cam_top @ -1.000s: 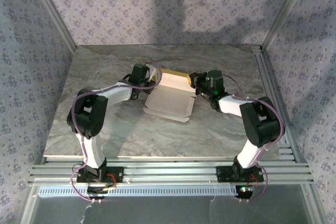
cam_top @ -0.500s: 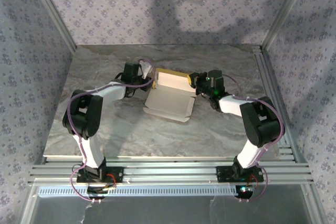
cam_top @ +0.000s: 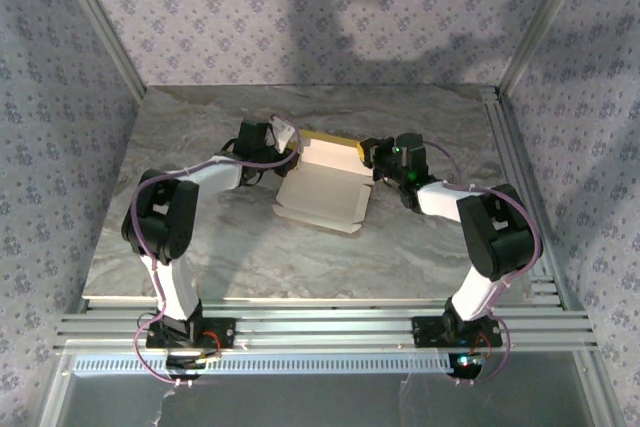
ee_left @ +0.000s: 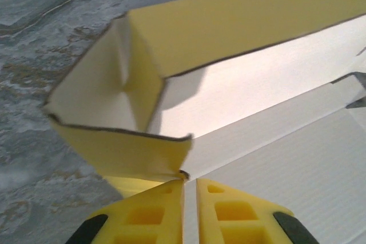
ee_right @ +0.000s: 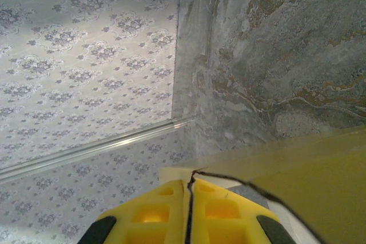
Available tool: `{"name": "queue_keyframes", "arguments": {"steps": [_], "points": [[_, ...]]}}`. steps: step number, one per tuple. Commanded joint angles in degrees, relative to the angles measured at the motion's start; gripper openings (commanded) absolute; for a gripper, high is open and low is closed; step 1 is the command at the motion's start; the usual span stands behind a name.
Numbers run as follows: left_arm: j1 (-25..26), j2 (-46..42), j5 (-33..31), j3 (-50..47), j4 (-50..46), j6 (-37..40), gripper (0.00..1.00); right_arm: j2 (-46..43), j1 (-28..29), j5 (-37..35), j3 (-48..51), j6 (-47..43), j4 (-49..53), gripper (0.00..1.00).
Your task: Fold the paper box
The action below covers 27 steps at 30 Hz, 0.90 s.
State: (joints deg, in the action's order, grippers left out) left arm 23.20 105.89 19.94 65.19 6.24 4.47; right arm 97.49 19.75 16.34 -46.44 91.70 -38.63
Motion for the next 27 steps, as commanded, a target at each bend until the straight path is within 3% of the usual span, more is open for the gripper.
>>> {"name": "queue_keyframes", "arguments": {"steps": [1, 4, 7, 11, 14, 17, 19, 21, 23, 27], "points": [[0.57, 0.24, 3.32, 2.59, 1.1, 1.96, 0.1, 0.23, -0.28, 0.49, -0.94, -1.79, 3.9, 0.0], [0.38, -0.5, 2.24, 2.07, 0.56, 3.81, 0.12, 0.24, -0.37, 0.65, -0.71, -1.79, 3.65, 0.0], [-2.28, -2.34, 2.48, 0.78, 0.0, 1.62, 0.31, 0.18, -0.65, 1.03, -0.78, -1.88, 3.8, 0.0], [-8.26, -5.36, 16.21, -2.9, 2.17, -3.18, 0.4, 0.33, -0.93, 1.43, -1.02, -2.06, 4.07, 0.0], [-10.48, -7.01, 22.79, -5.09, 4.05, -5.99, 0.4, 0.61, -1.14, 1.75, -1.22, -2.15, 4.09, 0.0], [-11.77, -7.37, 20.15, -6.01, 4.31, -7.21, 0.34, 0.66, -1.2, 1.77, -1.16, -2.14, 4.01, 0.0], [-13.19, -5.18, 11.44, -4.19, 2.54, -10.99, 0.24, 0.54, -1.25, 1.85, -1.22, -2.32, 4.05, 0.0], [-15.76, 0.42, 10.67, 2.23, -2.07, -15.47, 0.21, 0.42, -1.33, 1.86, -1.17, -2.49, 4.25, 0.0], [-17.3, 8.82, 16.36, 12.86, -10.45, -18.39, 0.2, 0.44, -1.38, 1.99, -1.03, -2.45, 4.25, 0.0], [-15.41, 17.6, 18.73, 25.0, -19.03, -15.19, 0.21, 0.34, -1.47, 1.77, -0.77, -2.45, 4.17, 0.0]]}}
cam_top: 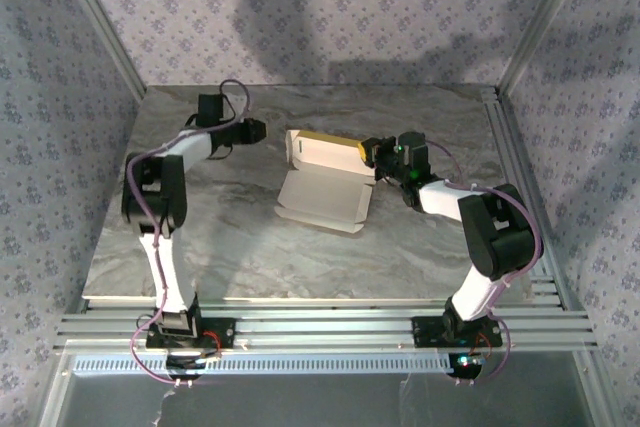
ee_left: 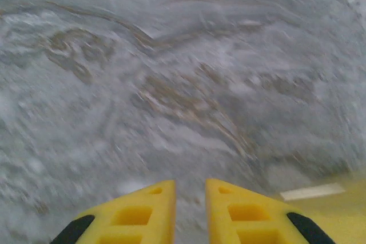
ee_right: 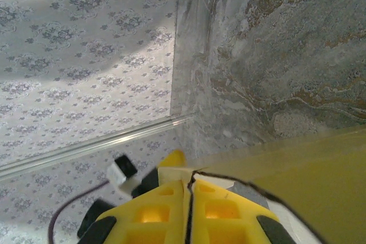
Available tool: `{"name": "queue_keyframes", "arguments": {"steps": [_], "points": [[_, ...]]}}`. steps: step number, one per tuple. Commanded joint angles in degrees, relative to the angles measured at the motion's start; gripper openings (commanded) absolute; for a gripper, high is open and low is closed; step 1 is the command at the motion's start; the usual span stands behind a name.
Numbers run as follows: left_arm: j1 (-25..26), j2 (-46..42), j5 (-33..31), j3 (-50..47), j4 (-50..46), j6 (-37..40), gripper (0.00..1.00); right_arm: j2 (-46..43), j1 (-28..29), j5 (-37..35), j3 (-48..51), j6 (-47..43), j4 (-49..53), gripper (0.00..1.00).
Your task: Fold the paper box
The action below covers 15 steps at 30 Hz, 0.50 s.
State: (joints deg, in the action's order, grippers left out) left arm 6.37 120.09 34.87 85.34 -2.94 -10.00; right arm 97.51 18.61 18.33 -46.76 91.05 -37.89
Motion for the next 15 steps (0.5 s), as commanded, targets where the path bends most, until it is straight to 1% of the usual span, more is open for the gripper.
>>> {"name": "queue_keyframes", "arguments": {"steps": [1, 3, 5, 11, 15], "points": [[2.07, 4.87, 4.77, 7.43, -11.76, 0.51, 0.21, 0.31, -0.33, -0.22, -0.48, -1.8, 3.41, 0.0], [3.09, 7.43, 6.23, 11.19, -14.55, 2.54, 0.22, 0.51, -0.36, -0.13, -0.7, -1.75, 3.39, 0.0], [3.81, 9.23, 9.2, 13.67, -15.65, 3.98, 0.22, 0.74, -0.42, -0.02, -0.81, -1.76, 3.28, 0.0], [5.04, 9.71, 18.86, 13.43, -14.31, 6.65, 0.22, 0.89, -0.62, 0.04, -0.71, -1.69, 3.0, 0.0], [4.97, 8.7, 20.42, 10.88, -13.49, 6.72, 0.23, 0.77, -0.77, 0.13, -0.73, -1.77, 3.15, 0.0]]}}
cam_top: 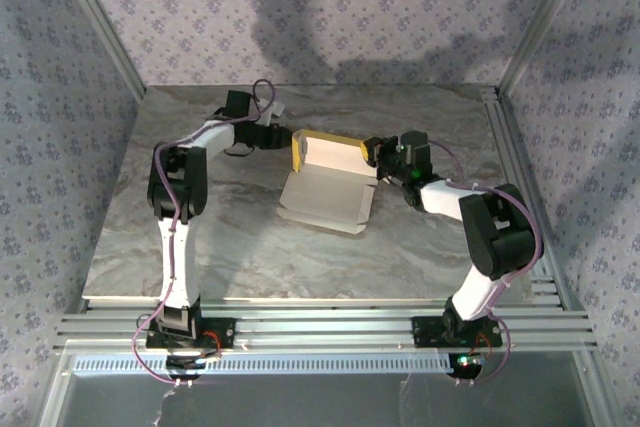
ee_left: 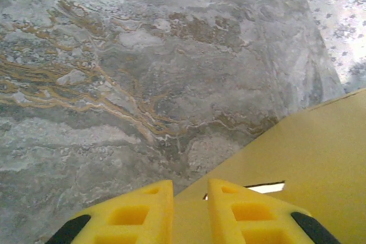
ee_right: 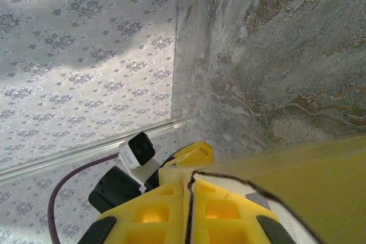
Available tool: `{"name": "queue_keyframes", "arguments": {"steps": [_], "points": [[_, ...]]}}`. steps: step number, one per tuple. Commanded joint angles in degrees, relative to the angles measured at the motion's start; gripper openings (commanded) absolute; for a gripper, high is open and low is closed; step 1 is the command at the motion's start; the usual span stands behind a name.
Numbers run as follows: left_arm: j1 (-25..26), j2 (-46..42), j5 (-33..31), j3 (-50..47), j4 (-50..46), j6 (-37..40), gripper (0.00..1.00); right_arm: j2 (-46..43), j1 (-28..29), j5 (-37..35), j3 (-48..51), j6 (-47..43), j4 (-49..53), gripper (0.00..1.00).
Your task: Fold the paper box
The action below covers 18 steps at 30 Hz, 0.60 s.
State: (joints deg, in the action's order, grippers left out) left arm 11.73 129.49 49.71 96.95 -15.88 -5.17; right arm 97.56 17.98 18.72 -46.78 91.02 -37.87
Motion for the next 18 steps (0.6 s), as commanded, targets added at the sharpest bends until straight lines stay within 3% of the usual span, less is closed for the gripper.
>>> {"name": "queue_keyframes", "arguments": {"steps": [1, 11, 18], "points": [[-0.39, -1.11, 5.96, -1.72, -0.14, 1.82, 0.23, 0.78, -0.19, -0.31, -0.75, -1.74, 3.28, 0.0], [-0.2, -10.08, 4.69, -18.2, 16.18, -1.93, 0.27, 1.19, -1.03, -0.18, -0.68, -1.82, 2.81, 0.0], [0.84, -10.85, 2.89, -17.53, 15.31, 1.02, 0.32, 1.14, -1.1, 0.17, -0.76, -1.83, 2.71, 0.0]]}}
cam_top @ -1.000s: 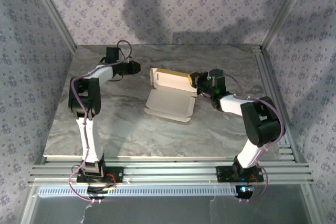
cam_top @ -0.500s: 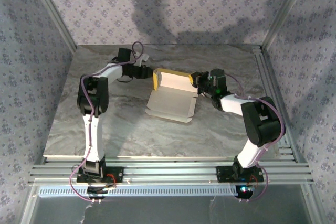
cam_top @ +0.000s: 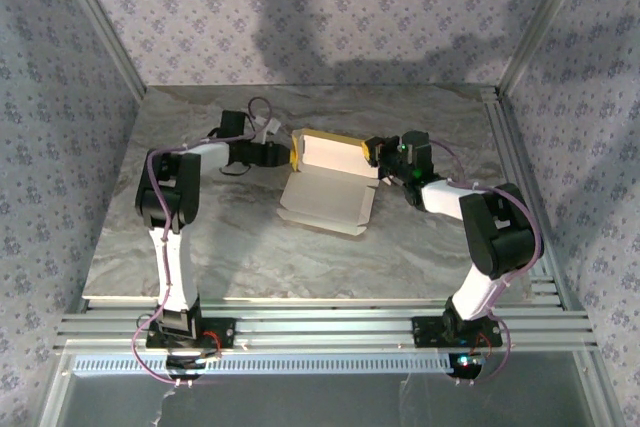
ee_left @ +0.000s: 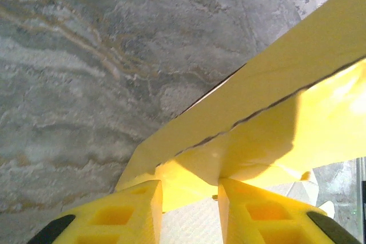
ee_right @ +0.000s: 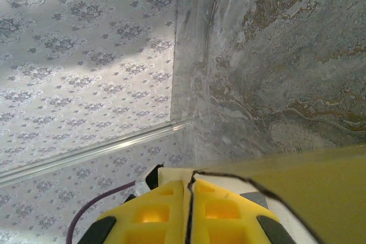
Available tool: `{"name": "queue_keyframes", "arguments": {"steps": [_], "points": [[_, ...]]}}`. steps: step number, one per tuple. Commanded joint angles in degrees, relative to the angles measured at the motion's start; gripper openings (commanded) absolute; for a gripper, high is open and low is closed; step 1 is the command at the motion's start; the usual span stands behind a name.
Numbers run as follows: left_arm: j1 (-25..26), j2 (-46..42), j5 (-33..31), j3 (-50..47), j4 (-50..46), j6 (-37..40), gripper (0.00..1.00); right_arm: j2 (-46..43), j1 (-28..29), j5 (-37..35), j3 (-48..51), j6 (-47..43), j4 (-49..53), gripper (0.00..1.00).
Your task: Fold the paper box
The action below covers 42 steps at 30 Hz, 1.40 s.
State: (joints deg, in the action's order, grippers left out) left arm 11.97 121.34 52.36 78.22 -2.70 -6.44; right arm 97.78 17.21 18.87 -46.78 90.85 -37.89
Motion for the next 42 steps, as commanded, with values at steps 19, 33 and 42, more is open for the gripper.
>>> {"name": "queue_keyframes", "arguments": {"steps": [19, 33, 42], "points": [[2.18, -2.92, -10.3, 8.83, -10.17, 12.87, 0.51, 1.46, -0.1, 1.25, -1.37, -1.71, 1.15, 0.0], [3.5, 2.65, -4.85, 17.45, -18.3, 17.69, 0.5, 2.85, -0.3, 2.04, -1.49, -1.27, -0.67, 0.0], [5.19, 2.18, -10.05, 16.46, -17.72, 17.65, 0.45, 2.5, -0.23, 2.04, -1.64, -1.3, -0.56, 0.0]]}}
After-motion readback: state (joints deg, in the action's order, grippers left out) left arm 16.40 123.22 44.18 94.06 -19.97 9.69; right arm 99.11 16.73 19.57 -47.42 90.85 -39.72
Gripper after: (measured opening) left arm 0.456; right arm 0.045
